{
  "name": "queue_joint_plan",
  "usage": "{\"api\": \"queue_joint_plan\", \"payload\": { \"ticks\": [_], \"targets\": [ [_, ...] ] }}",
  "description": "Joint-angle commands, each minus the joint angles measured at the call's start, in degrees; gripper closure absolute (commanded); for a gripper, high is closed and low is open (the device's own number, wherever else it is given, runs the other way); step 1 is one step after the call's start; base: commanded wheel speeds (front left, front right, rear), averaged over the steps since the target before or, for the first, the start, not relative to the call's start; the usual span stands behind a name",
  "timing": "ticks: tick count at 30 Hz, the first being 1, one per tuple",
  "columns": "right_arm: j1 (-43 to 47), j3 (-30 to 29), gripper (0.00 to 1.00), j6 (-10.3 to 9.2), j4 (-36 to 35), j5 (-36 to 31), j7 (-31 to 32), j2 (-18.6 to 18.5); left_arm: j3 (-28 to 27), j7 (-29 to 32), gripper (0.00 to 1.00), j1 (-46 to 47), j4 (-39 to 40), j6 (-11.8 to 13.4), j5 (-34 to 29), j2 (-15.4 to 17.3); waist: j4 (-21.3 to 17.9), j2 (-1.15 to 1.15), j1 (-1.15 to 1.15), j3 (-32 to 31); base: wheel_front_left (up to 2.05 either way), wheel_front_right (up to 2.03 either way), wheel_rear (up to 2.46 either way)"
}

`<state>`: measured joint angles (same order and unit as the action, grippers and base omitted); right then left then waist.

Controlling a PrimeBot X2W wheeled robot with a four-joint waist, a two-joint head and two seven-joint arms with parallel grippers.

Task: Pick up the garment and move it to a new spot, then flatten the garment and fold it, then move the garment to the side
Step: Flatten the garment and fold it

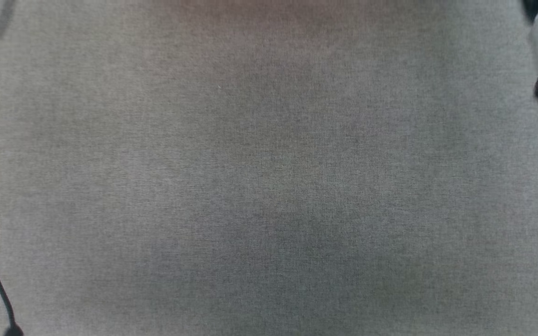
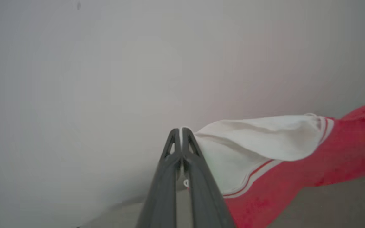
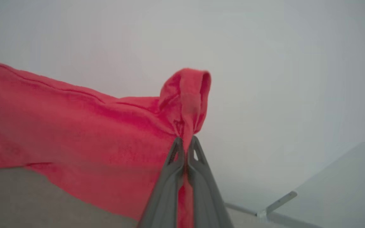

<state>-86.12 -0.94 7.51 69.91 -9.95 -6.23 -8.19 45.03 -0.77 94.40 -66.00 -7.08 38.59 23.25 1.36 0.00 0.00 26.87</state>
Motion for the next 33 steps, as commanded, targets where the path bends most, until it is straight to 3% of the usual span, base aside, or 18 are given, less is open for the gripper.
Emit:
{"api": "queue_joint_plan", "payload": {
  "ticks": [1,5,12,15,20,25,29,30,33],
  "targets": [
    [1.2,-0.1,1.00,-0.04,0.6,0.9,0.5,0.3,0.5,1.7,1.00,-1.5,0.0,-0.2,0.8,-0.2,0.3,0.00,0.00,-0.8,0.00,0.00,0.00],
    [5.1,2.0,1.00,-0.04,2.5,3.3,3.0,0.3,4.6,12.8,1.00,-8.7,4.3,-0.4,4.3,-0.4,0.8,0.00,0.00,-3.1,0.00,0.00,0.00],
    [12.9,9.7,1.00,-0.04,3.7,12.4,9.0,2.1,8.4,29.0,1.00,-21.6,17.7,-0.3,13.1,5.5,1.7,0.00,0.00,-7.0,0.00,0.00,0.00],
    [16.3,13.4,1.00,-0.03,2.6,17.9,12.3,2.1,9.0,33.2,1.00,-26.9,24.9,1.4,14.9,8.2,2.1,0.00,0.00,-8.3,0.00,0.00,0.00],
    [24.6,21.5,1.00,-0.03,-5.6,28.1,18.9,-0.7,8.9,38.5,1.00,-37.6,41.1,8.3,18.6,14.7,2.2,0.00,0.00,-9.7,0.00,0.00,0.00],
    [35.2,27.9,1.00,-0.03,-21.3,38.7,27.2,-8.3,8.6,41.4,1.00,-48.1,57.9,16.2,22.1,21.9,1.9,0.00,0.00,-10.1,0.00,0.00,0.00],
    [44.5,29.1,1.00,-0.03,-35.2,44.6,33.0,-16.0,8.4,41.4,1.00,-55.3,67.6,21.7,24.7,26.2,1.8,0.00,0.00,-10.3,0.00,0.00,0.00],
    [49.2,28.8,1.00,-0.04,-41.8,45.6,35.3,-19.8,8.5,41.1,1.00,-58.2,71.3,23.9,25.0,27.9,1.8,0.00,0.00,-10.2,0.00,0.00,0.00],
    [56.9,26.5,1.00,-0.04,-49.8,47.0,38.4,-23.0,8.5,39.9,1.00,-62.3,75.7,26.9,26.4,29.4,1.7,0.00,0.00,-10.4,0.00,0.00,0.00]
  ]
}}
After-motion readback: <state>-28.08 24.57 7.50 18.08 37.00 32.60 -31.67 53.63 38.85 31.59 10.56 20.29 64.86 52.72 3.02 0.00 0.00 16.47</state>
